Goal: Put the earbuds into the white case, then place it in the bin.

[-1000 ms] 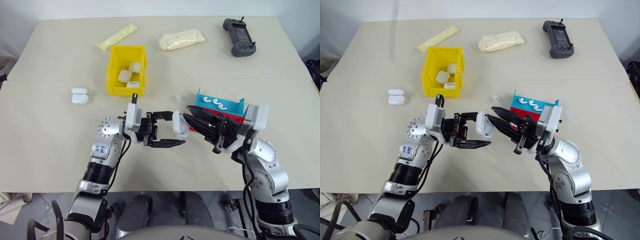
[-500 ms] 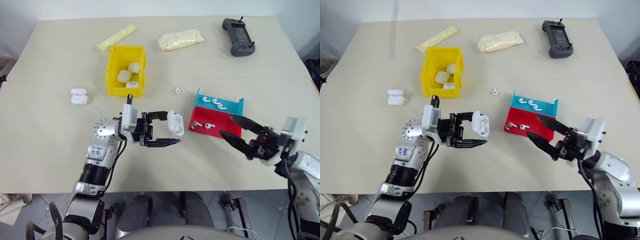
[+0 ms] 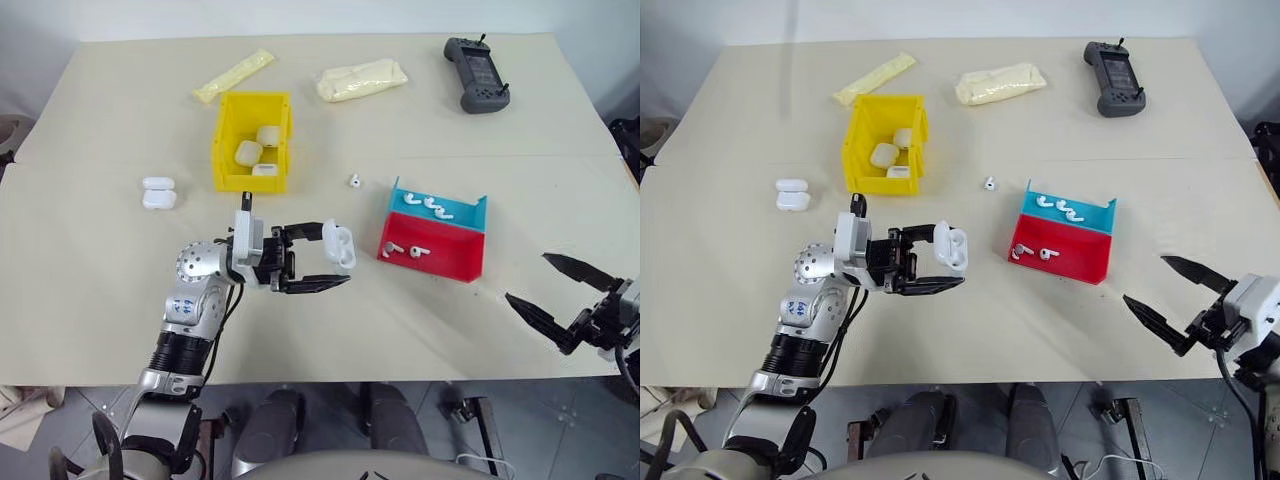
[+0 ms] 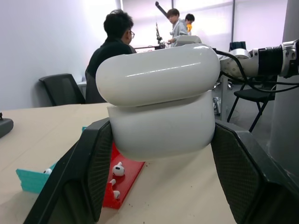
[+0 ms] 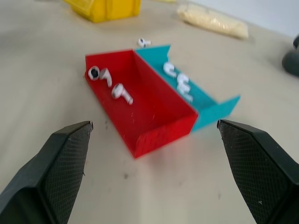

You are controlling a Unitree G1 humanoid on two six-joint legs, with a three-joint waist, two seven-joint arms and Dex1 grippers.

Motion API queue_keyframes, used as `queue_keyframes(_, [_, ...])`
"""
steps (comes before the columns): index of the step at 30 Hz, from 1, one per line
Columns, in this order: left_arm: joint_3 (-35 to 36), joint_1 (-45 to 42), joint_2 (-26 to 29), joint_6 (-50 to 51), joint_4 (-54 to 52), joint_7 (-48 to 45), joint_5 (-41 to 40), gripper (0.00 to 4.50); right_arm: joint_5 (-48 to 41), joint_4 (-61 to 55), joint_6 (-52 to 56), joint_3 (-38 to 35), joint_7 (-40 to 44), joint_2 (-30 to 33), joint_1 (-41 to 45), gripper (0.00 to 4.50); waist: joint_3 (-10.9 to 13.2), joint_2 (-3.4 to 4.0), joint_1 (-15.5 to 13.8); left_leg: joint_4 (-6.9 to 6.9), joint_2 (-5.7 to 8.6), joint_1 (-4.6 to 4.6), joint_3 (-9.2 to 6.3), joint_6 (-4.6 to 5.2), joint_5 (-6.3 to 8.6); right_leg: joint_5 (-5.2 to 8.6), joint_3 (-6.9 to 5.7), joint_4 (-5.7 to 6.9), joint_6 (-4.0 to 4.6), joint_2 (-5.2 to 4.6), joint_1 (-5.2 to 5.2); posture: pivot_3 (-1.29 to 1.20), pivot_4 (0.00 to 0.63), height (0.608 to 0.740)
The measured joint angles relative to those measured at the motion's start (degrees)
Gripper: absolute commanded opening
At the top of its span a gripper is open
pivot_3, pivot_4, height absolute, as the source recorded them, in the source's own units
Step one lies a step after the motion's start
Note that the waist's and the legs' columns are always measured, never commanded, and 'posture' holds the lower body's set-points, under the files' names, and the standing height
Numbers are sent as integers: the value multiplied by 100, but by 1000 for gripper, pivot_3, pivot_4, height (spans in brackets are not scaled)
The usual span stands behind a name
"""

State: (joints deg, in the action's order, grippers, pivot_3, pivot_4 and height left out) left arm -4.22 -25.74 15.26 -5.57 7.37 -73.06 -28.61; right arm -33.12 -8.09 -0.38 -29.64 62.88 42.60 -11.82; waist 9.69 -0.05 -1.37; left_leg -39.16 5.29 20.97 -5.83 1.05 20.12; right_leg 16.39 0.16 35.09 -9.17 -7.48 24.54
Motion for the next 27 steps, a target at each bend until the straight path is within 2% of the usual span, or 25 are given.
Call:
queue_keyframes(2, [-29,-12,-63,-54,19,15,33,2987,-30,-346,577,336,-127,365,409,4477,1,5,11,0,-2,1,2,-1,0,0,1,-1,0,0,2,0,150,740])
queue_keyframes(6, [-104,-30,-147,-113,27,40,88,2987,-103,-1038,2371,1075,-586,1512,1442,4477,-1,9,-27,-1,-3,9,-10,-1,0,0,-9,-8,1,-2,3,0,150,740])
queue_keyframes(10, [-121,1,-147,-124,30,42,98,2987,-33,-1066,3686,2215,-578,2004,2631,4477,1,5,-44,-6,4,18,-17,0,1,0,-17,-18,1,-9,1,0,150,740])
queue_keyframes(13, [-161,14,-185,-122,21,49,109,2987,425,-952,4382,3270,-583,2090,3623,4477,2,5,-17,-2,4,24,-16,0,1,0,-19,-21,1,-10,8,0,150,740])
queue_keyframes(18, [-201,23,-256,-121,-2,121,123,2987,1086,-762,5060,4524,-436,1905,4926,4477,2,5,-5,0,2,26,-15,-1,1,0,-20,-20,1,-9,14,0,150,740])
queue_keyframes(26, [-242,87,-284,-148,-22,259,154,2987,2070,-460,5210,5880,16,1603,5802,4477,2,5,-8,-3,6,32,-14,-1,1,0,-20,-12,1,-10,21,0,150,740])
queue_keyframes(27, [-243,108,-286,-157,-23,273,155,2987,2239,-400,5116,5979,35,1551,5847,4299,2,5,-7,-3,5,32,-14,-1,1,0,-20,-11,1,-9,23,0,150,740])
